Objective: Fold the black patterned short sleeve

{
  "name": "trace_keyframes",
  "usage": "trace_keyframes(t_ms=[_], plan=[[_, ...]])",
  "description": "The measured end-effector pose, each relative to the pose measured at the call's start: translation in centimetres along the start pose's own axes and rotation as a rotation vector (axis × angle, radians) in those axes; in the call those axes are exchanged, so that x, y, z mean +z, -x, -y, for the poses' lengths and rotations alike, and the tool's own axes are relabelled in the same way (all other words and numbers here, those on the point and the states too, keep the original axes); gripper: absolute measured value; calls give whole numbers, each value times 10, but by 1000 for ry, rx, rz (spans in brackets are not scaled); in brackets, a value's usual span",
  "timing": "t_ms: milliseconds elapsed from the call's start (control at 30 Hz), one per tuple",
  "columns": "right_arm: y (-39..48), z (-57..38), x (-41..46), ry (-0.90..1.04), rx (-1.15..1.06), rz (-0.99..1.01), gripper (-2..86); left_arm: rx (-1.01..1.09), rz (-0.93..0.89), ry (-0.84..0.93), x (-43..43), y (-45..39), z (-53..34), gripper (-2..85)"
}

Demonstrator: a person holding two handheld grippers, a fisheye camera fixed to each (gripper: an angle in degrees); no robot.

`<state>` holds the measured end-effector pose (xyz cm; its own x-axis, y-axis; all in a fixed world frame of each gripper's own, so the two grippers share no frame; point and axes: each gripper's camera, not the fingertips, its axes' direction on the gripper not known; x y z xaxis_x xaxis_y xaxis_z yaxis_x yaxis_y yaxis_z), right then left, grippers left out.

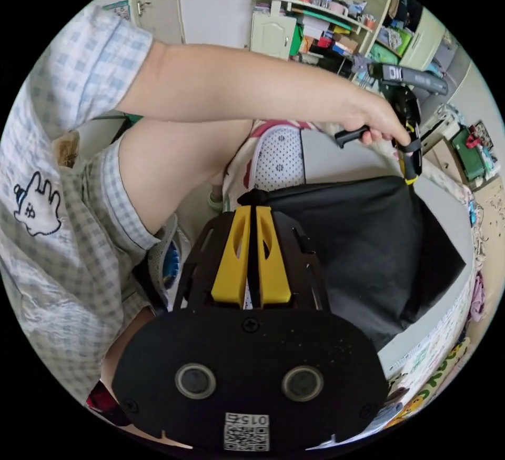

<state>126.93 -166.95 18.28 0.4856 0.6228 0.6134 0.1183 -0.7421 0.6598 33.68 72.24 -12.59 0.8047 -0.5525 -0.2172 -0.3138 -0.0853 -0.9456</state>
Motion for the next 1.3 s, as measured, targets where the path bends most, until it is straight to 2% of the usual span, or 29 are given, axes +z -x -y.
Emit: trace_keyframes(t_ms=[67, 167, 200, 300, 433, 500, 567, 633, 733, 867, 967, 1100, 1200, 1300], plan=[[-24, -1, -6, -22, 27, 71, 56, 7, 8, 26, 5, -3, 1, -6], [-72, -6, -45, -53, -16, 296, 93, 21, 23, 27, 4, -8, 0, -5], [-98, -11, -69, -85, -31, 401, 102, 23, 24, 27, 4, -9, -1, -5], [-178, -39, -146, -245, -16, 498, 107, 7, 3, 23, -5, -9, -1, -1], [-278, -84, -228, -460, 97, 290, 91, 59, -13, -2, -24, -20, -7, 5], [-329, -99, -256, -502, 72, 54, 76, 94, -27, 13, -24, -27, -7, 7], [-368, -94, -259, -425, 70, -65, 67, 101, -40, 18, -19, -31, -6, 9], [-412, -83, -254, -349, 56, -37, 79, 88, -60, 26, -13, -29, -4, 10], [-497, -47, -230, -179, 3, 249, 140, 102, -105, 69, 1, -33, 0, 11], [-556, -7, -197, 15, -36, 362, 167, 190, -18, 130, 15, -48, 0, 13], [-597, 18, -181, 52, -62, 470, 170, 204, -2, 136, 17, -52, 1, 14], [-639, 50, -162, 166, -108, 677, 131, 198, -28, 143, 21, -48, 3, 13], [-659, 63, -162, 256, -108, 700, 74, 183, -58, 143, 22, -42, 3, 12], [-688, 68, -175, 238, -52, 696, 32, 179, -73, 146, 24, -38, 3, 11]])
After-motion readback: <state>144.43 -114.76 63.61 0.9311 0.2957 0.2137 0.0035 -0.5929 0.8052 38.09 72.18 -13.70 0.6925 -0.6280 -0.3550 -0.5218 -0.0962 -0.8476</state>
